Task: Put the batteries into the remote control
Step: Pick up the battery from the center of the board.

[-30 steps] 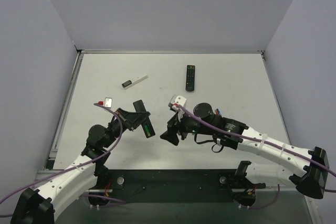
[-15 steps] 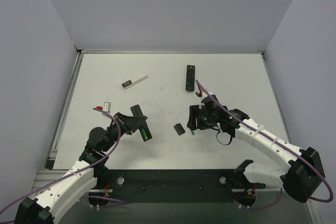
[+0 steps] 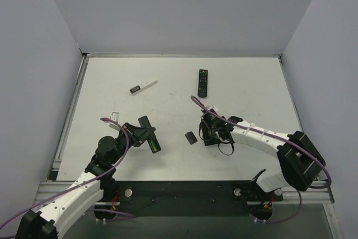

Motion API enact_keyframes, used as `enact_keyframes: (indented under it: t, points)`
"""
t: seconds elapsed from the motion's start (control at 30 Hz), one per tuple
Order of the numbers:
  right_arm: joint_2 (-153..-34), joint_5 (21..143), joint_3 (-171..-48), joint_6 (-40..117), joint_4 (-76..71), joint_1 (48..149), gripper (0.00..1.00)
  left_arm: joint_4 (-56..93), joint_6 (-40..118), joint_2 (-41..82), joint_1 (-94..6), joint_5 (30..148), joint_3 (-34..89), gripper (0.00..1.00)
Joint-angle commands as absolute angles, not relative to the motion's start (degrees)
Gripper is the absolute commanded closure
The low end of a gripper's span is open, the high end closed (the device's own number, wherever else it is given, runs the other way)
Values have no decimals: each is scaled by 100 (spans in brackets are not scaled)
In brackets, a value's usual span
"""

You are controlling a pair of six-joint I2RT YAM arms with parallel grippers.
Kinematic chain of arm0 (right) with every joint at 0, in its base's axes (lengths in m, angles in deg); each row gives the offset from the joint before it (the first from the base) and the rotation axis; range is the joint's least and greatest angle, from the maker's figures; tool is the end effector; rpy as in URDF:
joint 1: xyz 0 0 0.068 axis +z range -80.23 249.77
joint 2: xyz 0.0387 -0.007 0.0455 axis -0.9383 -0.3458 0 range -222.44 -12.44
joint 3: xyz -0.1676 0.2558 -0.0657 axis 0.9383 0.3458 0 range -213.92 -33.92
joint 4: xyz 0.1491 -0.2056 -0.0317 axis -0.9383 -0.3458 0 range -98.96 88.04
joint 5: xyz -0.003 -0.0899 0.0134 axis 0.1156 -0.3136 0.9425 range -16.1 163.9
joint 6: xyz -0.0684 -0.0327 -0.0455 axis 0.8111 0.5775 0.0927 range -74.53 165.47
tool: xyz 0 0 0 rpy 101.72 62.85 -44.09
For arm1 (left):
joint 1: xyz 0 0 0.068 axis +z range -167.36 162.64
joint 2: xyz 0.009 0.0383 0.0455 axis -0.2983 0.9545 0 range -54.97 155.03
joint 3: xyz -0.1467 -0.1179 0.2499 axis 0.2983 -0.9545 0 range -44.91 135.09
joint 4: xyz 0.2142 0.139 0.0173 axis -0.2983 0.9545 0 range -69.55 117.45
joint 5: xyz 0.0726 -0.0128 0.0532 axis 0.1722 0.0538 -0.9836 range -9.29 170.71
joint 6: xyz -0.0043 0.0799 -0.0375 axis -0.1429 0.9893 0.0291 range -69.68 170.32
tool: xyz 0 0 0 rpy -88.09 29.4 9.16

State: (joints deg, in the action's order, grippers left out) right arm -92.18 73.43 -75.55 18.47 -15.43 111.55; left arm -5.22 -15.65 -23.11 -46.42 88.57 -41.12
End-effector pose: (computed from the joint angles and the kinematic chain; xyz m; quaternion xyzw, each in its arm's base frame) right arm 0.2134 0.1898 0.1938 -0.1201 0.9367 0.1826 0.2736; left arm 0.1274 -0.0831 0.2087 -0.1830 0.6980 -0.5426 0.4299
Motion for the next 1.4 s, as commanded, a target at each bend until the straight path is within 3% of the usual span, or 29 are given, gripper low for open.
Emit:
enact_keyframes:
  t: [0.0,0.33,0.57,0.93,1.37]
  points:
    - [-9558,6986,-7760,1928,-1400,11274,73,-557,-1656,-2403,-4601,8748,-4060,100]
    - [-10226,6924,-7954,2025,-1400,11389,80,-539,-1683,-2394,-4592,8766,-4051,100]
    - [-10077,6810,-7927,2034,-1558,11433,100,-644,-1744,-2359,-4592,8818,-4043,100]
    - [-9022,6572,-9262,2130,-2700,12372,100,-1294,-2051,-2131,-4592,8819,-4218,100]
    - [-9707,7581,-11670,1990,-3439,13436,100,-1857,-2227,-2297,-4592,8695,-4455,100]
